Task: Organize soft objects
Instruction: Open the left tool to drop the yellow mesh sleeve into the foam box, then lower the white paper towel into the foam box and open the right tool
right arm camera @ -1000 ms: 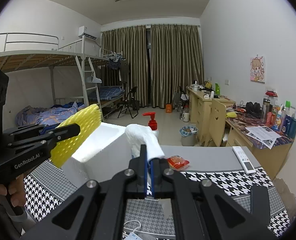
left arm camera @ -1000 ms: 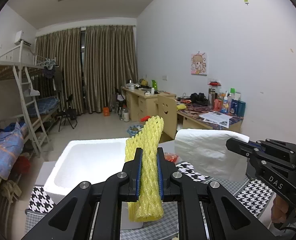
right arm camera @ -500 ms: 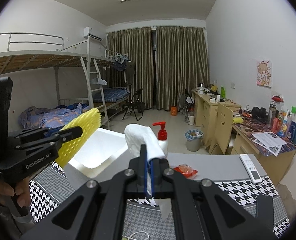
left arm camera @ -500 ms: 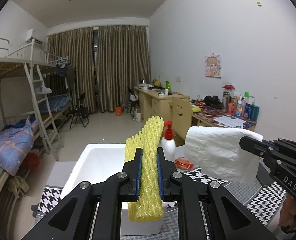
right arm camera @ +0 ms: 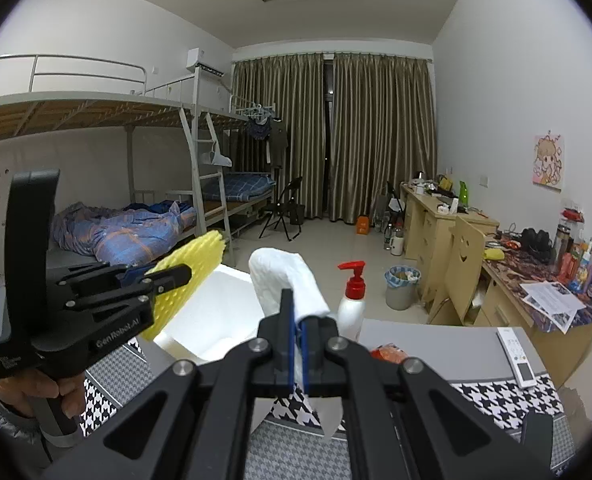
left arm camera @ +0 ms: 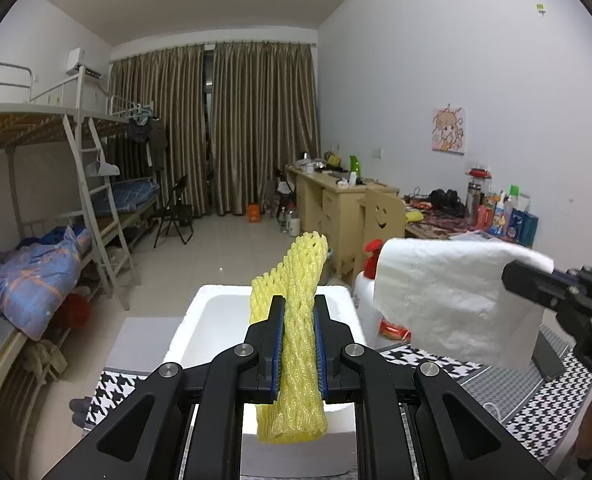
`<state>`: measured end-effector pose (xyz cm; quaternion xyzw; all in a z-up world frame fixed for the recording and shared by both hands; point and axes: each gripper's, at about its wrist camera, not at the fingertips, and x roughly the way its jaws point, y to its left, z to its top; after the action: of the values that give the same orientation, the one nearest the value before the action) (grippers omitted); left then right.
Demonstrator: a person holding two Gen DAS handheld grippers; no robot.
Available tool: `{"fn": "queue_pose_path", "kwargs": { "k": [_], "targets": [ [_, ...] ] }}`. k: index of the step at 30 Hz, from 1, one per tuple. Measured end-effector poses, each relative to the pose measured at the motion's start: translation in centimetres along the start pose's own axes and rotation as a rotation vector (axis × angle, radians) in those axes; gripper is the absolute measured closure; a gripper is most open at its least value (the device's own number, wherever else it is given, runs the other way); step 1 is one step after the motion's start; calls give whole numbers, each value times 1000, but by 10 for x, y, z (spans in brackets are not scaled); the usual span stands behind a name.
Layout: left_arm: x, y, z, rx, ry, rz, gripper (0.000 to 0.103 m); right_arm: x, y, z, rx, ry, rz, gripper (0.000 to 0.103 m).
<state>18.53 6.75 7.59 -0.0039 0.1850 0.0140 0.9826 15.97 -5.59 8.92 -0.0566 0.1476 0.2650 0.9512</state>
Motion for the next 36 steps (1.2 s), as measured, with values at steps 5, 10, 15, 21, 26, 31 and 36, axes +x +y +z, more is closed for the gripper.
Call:
{"fn": "queue_pose_path", "kwargs": {
  "k": [5, 10, 15, 21, 26, 31, 36],
  "targets": [
    [11, 10, 0, -12, 21, 29, 89, 7, 2, 5, -6, 4, 8, 99],
    [23, 14, -3, -9, 53, 41, 81, 10, 4, 8, -5, 8, 14, 99],
    [23, 20, -6, -19, 49, 60, 40, 15, 10, 10, -14, 14, 18, 99],
    [13, 32, -6, -53, 21, 91, 19, 19, 16, 13, -19, 19, 36, 99],
    [4, 39, -6, -76, -5, 121, 5, 25, 21, 15, -25, 32, 60, 98],
    [-3, 48, -7, -91, -24, 149, 1, 31, 30, 18, -35, 36, 86, 98],
    [-8, 56, -9, -106, -31, 164, 1, 36, 38, 22, -49, 37, 102, 99]
  ]
}}
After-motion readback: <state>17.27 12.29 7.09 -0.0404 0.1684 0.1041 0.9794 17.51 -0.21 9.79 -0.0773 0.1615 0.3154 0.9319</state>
